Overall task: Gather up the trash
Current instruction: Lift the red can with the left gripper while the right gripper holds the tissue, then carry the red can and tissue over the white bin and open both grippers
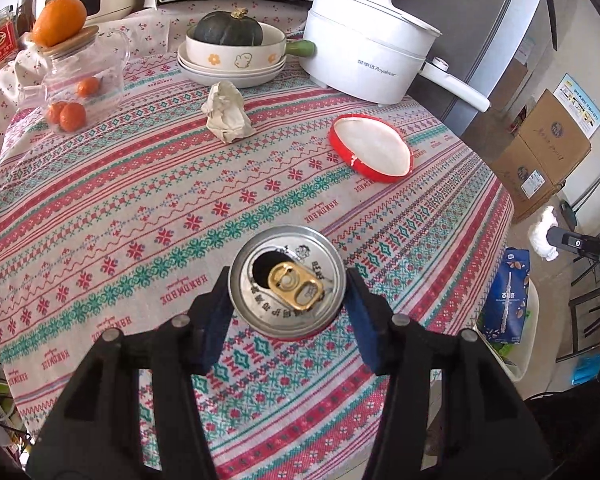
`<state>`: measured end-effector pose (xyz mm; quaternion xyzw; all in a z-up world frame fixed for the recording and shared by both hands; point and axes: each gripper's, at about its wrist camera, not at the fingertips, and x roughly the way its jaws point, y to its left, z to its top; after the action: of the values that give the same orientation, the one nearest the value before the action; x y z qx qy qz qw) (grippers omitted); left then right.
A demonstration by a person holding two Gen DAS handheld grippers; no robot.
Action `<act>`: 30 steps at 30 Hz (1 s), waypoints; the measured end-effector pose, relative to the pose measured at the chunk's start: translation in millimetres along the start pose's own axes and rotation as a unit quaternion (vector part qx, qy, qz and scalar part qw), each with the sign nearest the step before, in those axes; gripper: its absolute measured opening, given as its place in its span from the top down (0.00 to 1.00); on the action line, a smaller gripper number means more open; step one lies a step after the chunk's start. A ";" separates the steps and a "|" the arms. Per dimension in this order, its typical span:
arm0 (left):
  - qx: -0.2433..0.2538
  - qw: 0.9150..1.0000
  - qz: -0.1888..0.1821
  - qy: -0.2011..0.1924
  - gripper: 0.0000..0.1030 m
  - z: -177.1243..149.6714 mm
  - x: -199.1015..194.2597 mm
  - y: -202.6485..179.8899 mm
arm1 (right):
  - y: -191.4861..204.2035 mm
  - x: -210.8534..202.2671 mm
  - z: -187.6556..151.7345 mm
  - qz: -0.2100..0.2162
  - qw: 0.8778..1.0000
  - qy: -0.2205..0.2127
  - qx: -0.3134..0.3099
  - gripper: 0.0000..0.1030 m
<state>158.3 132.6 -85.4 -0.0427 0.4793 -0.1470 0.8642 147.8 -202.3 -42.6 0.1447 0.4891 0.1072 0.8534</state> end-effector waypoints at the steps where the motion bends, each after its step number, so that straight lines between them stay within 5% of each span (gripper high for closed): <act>1: -0.005 1.000 -0.002 0.000 0.46 -3.2 -3.0 -0.5 | -0.4 -1.6 -0.9 0.001 1.000 -0.001 0.000 0.81; 14: -0.024 0.998 -0.050 -0.036 0.46 -19.2 -38.4 -32.4 | -14.1 -27.4 -9.4 0.004 1.000 -0.024 0.009 0.81; 30: 0.048 0.989 -0.137 -0.027 0.46 -29.2 -35.4 -125.9 | -80.2 -52.7 -48.4 -0.034 0.998 -0.018 0.046 0.81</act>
<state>89.3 25.0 -45.1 -0.0704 0.4373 -0.2860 0.8497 82.9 -287.5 -51.7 0.1686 0.4828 0.0528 0.8577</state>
